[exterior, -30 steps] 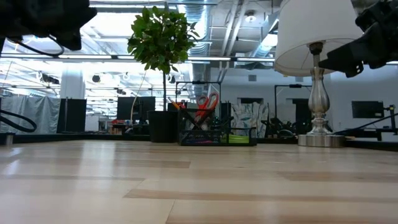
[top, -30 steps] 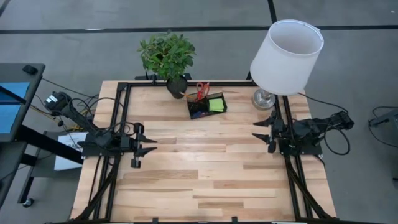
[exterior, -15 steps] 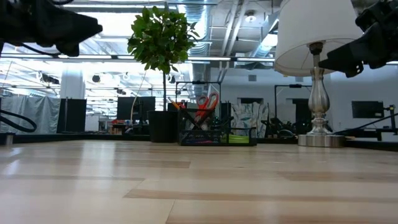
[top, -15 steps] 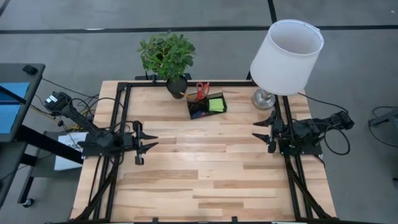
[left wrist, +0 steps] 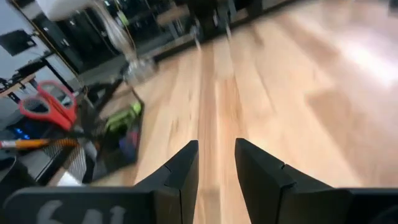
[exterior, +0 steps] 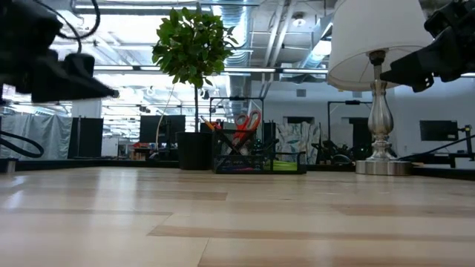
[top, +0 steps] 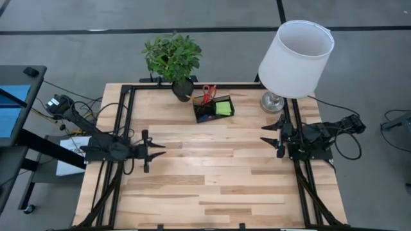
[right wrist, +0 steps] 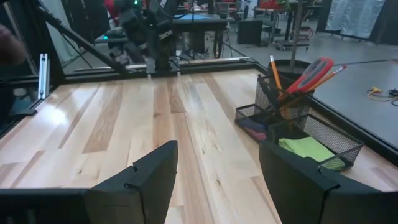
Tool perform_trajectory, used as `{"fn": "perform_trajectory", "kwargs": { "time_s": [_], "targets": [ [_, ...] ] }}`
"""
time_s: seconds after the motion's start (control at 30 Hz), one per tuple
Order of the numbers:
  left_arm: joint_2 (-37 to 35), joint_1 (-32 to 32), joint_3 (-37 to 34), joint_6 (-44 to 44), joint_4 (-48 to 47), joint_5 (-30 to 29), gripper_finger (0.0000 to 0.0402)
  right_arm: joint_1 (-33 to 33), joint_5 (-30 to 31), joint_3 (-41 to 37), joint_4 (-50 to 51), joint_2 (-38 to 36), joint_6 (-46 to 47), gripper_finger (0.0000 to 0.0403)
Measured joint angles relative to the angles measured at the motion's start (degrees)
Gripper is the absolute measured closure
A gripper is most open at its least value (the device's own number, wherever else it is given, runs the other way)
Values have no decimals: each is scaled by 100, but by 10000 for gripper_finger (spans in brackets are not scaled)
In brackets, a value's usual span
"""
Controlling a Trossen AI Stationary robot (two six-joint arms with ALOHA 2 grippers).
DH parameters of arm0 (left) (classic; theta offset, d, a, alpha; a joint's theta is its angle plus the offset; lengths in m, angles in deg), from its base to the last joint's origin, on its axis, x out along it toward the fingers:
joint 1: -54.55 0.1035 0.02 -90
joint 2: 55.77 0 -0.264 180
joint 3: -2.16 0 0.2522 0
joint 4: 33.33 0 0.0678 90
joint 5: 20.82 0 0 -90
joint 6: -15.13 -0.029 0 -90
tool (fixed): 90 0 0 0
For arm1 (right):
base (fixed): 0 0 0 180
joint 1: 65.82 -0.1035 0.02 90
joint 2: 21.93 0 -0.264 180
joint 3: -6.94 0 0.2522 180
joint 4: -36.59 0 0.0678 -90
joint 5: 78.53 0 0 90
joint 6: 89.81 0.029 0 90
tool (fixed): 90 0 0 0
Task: Pick and place office supplies into organizer
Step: Return to Home Position
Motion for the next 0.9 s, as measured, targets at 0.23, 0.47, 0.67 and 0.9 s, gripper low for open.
{"fn": "perform_trajectory", "kwargs": {
  "time_s": [0.23, 0.47, 0.67, 0.9],
  "targets": [
    [0, 0, -2, 1, -1505, 4, 303, 0, -2, 0, 1, 0, 0, 178],
    [0, 2, -2, 0, -1933, 39, 303, 0, -2, 2, 1, 0, 0, 178],
    [0, 2, -2, 0, -1925, 44, 303, 2, -4, 2, -1, 0, 0, 178],
    [0, 2, -2, 0, -1924, 44, 303, 2, -4, 2, -1, 0, 0, 178]
  ]
}}
